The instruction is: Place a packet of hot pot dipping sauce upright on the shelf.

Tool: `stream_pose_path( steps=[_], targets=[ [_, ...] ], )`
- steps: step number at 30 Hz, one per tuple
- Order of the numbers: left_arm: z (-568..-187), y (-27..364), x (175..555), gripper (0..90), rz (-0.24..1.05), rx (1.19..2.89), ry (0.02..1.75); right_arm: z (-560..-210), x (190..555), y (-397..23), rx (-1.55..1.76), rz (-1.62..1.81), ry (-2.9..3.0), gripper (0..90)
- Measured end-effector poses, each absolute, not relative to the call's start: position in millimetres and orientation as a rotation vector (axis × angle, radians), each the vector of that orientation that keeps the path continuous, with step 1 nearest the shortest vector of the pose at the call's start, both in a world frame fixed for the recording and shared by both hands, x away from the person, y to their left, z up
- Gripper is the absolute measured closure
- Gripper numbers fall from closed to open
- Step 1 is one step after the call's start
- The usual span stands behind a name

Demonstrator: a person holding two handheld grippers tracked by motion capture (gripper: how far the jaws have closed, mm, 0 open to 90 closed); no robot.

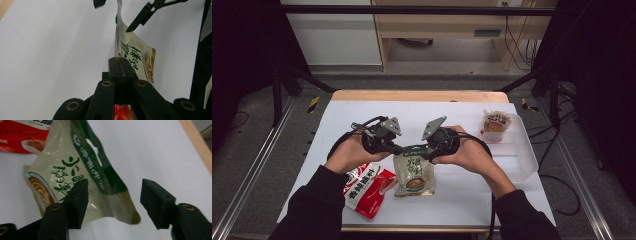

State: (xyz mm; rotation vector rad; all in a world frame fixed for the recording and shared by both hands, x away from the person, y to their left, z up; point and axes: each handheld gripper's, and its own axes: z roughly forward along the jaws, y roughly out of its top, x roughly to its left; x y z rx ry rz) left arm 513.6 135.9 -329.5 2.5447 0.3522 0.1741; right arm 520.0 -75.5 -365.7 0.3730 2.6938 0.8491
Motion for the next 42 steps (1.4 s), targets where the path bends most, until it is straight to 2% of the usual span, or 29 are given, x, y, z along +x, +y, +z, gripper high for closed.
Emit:
stream_pose_path(
  steps=[7,11,14,15,17,19,21,26,30,42],
  targets=[
    [-327.9,137.0,512.8,90.0,0.173,2.528,0.351,-365.8,516.1,-74.4,0.335,0.826,2.748,77.4],
    [-329.1,136.5,512.5,90.0,0.186,2.532,0.353,-364.5,514.2,-74.7,0.318,0.814,2.76,88.9],
    [-332.7,136.4,514.1,88.1,0.182,2.543,0.364,-363.7,514.4,-74.0,0.323,0.796,2.764,89.9],
    [-334.3,136.5,514.6,83.8,0.186,2.545,0.366,-363.7,515.0,-73.8,0.326,0.797,2.771,90.0],
    [-336.8,137.2,515.1,68.2,0.2,2.533,0.394,-363.1,516.3,-73.7,0.327,0.776,2.779,90.0],
    [-338.1,139.3,514.7,57.3,0.207,2.524,0.408,-362.9,518.6,-74.1,0.342,0.771,2.778,90.0],
    [-339.2,143.0,514.5,42.8,0.233,2.507,0.436,-362.6,520.7,-74.8,0.357,0.777,2.781,90.0],
    [-347.0,158.1,515.4,27.2,0.274,2.507,0.51,-361.7,522.2,-76.8,0.368,0.766,2.786,90.0],
    [-359.3,175.2,512.9,20.2,0.294,2.495,0.586,-360.3,522.7,-78.8,0.388,0.773,2.788,90.0],
    [-396.9,217.2,500.9,12.5,0.317,2.501,0.702,-340.1,513.1,-84.5,0.403,0.788,2.789,90.0]
  ],
)
